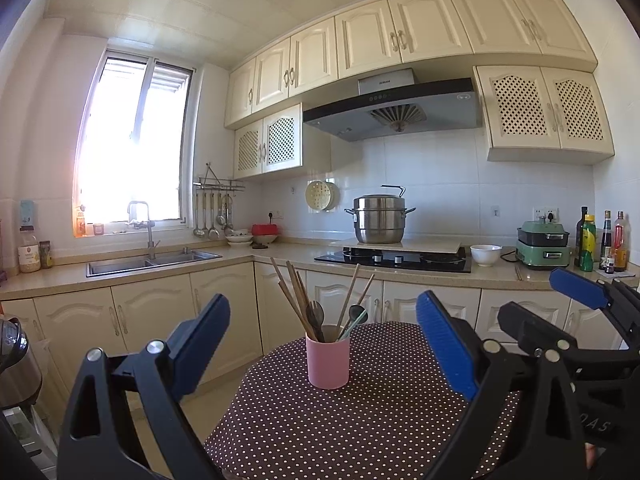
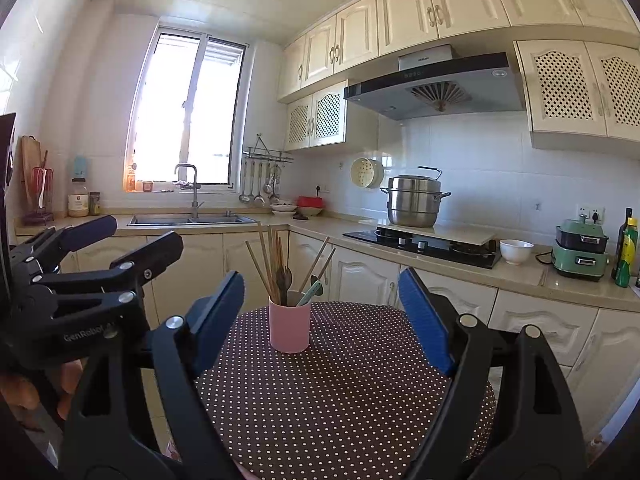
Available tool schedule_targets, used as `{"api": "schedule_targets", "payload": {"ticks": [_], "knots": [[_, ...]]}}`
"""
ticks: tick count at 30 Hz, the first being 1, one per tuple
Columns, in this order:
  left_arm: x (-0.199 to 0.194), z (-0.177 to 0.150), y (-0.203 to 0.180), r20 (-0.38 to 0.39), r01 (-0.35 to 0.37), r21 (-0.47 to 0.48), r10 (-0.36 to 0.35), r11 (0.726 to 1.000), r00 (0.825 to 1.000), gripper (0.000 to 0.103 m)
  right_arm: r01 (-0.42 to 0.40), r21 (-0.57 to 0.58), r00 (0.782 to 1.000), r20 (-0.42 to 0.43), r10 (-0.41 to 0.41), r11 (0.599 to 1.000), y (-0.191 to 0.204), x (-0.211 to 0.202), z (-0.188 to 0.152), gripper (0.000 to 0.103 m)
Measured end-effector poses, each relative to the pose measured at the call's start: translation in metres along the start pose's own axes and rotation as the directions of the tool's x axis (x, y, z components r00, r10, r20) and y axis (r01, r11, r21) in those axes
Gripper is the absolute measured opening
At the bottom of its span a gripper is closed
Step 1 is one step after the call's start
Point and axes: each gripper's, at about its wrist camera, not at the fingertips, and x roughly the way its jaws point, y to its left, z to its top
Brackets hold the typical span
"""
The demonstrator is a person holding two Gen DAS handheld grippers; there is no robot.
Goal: Organize utensils
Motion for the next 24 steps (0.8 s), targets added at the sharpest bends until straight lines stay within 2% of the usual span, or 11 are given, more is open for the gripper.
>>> {"api": "schedule_targets", "payload": {"ticks": [24], "knots": [[0.0096,-0.0055,0.0032,-0.017,0.004,0.002,-0.004,1.0,1.0,0.093,-0.007,0.014,1.0,-0.018,0.007,1.0,-0.0031,0.0076,-0.0048,0.079]]}}
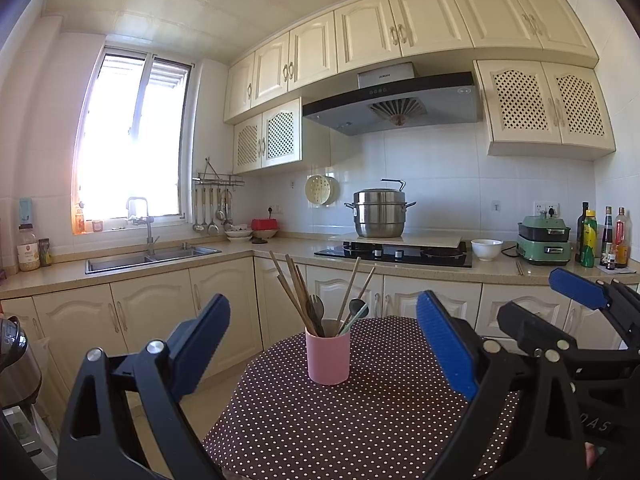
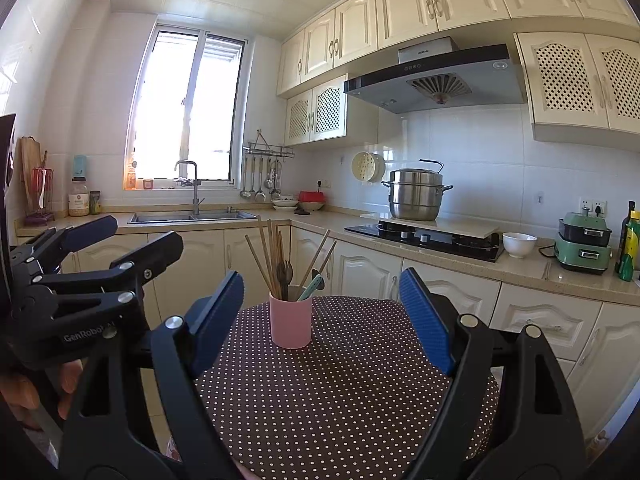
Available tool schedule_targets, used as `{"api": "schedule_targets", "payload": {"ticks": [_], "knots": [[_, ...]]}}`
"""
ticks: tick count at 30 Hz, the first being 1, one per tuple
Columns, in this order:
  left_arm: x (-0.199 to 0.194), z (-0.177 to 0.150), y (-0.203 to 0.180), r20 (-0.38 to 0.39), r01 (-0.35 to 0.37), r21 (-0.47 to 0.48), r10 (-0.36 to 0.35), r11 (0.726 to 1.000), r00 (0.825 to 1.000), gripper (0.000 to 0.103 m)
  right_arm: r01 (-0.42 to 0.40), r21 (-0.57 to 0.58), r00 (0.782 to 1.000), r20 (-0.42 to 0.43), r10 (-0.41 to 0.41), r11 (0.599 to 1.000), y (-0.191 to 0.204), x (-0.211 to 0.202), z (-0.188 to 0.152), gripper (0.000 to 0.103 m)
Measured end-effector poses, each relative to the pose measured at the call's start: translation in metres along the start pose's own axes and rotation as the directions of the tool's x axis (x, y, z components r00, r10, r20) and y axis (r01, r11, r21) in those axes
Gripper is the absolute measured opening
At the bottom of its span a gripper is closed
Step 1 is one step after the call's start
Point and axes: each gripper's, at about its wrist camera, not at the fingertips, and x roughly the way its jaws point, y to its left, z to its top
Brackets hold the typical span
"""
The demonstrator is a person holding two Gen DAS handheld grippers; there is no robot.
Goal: Organize utensils
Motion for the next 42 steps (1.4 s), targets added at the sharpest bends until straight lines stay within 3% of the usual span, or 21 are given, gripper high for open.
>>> {"api": "schedule_targets", "payload": {"ticks": [42], "knots": [[0.0022,-0.0061,0.0008,-0.009,0.001,0.006,-0.001,1.0,1.0,0.092,-0.012,0.02,1.0,-0.013,0.013,1.0,-0.0044,0.0042,-0.0063,0.08]]}}
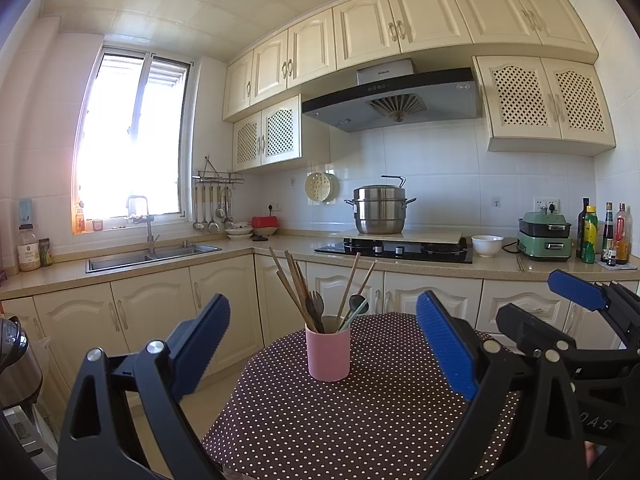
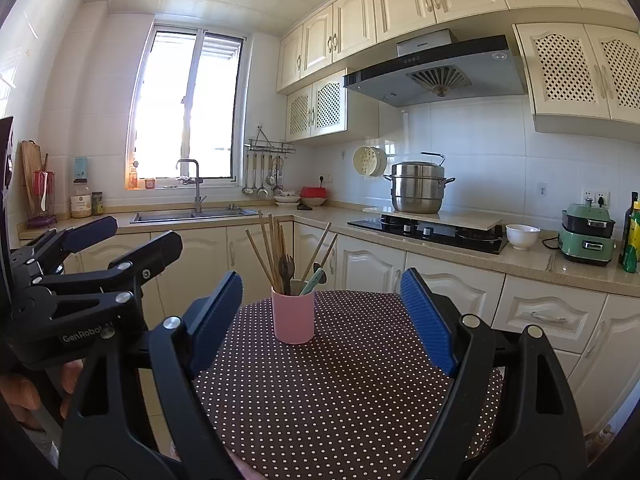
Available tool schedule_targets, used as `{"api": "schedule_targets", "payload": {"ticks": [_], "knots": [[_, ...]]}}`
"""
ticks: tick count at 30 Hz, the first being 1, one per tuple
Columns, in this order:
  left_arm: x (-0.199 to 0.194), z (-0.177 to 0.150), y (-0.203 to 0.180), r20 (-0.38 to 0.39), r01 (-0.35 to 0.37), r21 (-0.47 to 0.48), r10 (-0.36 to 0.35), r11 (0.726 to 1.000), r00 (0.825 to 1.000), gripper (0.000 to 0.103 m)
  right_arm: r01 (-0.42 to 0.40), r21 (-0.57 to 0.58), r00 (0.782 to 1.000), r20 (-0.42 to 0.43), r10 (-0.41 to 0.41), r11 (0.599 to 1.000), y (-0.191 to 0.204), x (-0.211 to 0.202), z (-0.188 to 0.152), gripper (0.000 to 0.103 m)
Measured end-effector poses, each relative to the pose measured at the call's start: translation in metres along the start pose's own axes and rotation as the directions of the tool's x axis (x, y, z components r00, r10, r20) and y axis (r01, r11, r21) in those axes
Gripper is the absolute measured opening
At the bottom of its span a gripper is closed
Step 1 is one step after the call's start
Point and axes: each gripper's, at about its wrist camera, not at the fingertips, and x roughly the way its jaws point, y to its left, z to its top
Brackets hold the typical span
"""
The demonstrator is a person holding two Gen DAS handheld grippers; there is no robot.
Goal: Organize utensils
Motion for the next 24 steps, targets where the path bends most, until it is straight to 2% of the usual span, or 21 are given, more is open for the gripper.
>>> {"api": "schedule_targets", "payload": {"ticks": [24], "knots": [[0.0039,-0.0014,0.0033,-0.006,-0.004,-0.001,0.004,1.0,1.0,0.093,-0.007,0.005,1.0,-0.006,0.007,1.0,0.0,0.0015,-0.0016,0.08]]}}
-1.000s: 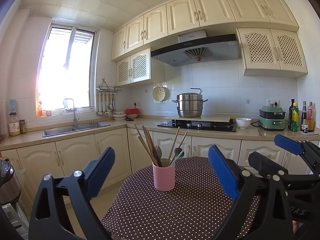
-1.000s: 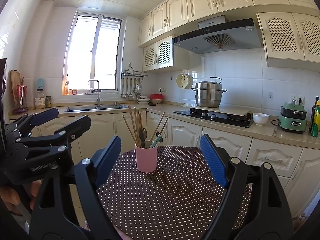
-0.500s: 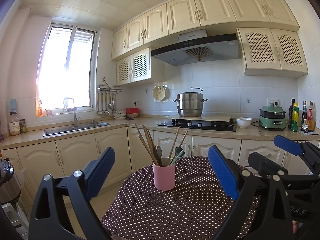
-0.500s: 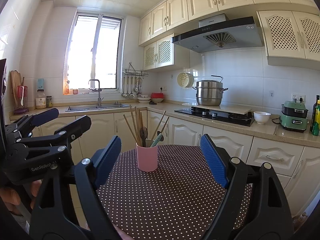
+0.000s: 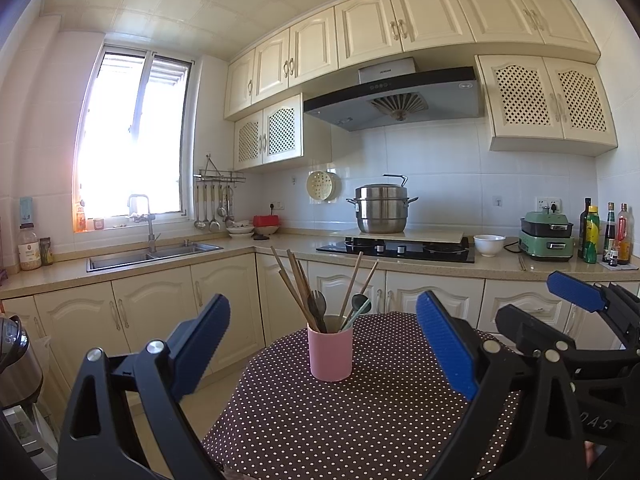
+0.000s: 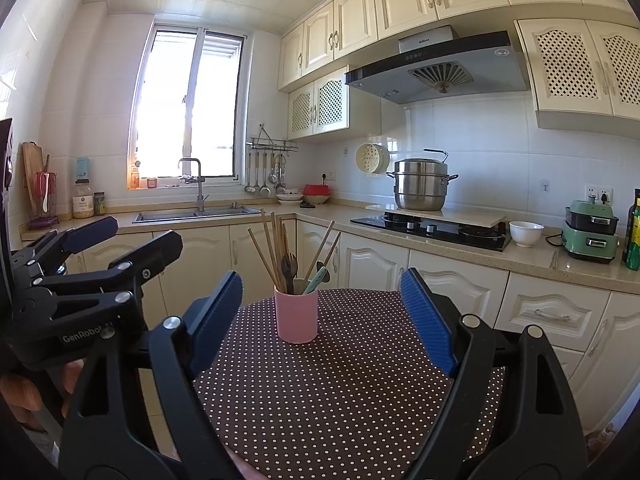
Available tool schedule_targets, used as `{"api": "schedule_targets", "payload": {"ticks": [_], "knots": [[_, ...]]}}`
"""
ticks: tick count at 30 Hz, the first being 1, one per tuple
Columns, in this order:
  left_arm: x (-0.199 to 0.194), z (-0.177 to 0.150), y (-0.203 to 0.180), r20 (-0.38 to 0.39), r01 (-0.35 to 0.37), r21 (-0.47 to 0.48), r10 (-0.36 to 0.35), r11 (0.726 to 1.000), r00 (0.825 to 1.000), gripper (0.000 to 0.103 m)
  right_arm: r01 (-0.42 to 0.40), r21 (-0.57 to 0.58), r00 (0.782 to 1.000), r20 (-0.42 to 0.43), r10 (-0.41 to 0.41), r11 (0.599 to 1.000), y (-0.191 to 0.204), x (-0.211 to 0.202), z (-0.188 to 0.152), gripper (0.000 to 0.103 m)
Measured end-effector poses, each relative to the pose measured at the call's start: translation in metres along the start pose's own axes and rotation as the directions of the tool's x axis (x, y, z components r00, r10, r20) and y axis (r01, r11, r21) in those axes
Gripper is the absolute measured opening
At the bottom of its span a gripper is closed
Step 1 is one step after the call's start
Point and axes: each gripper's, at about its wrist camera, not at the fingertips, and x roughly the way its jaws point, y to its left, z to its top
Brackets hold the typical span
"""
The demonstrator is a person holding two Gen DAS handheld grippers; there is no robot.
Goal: Organize utensils
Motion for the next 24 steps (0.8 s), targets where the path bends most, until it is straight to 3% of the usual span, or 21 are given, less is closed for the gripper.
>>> {"api": "schedule_targets", "payload": {"ticks": [24], "knots": [[0.0059,-0.0019,0.0016,-0.012,-0.003,-0.001,0.003,1.0,1.0,0.093,-0.013,0.008,1.0,-0.014,0.013,1.0,0.0007,0.0084,-0.0034,0.081]]}}
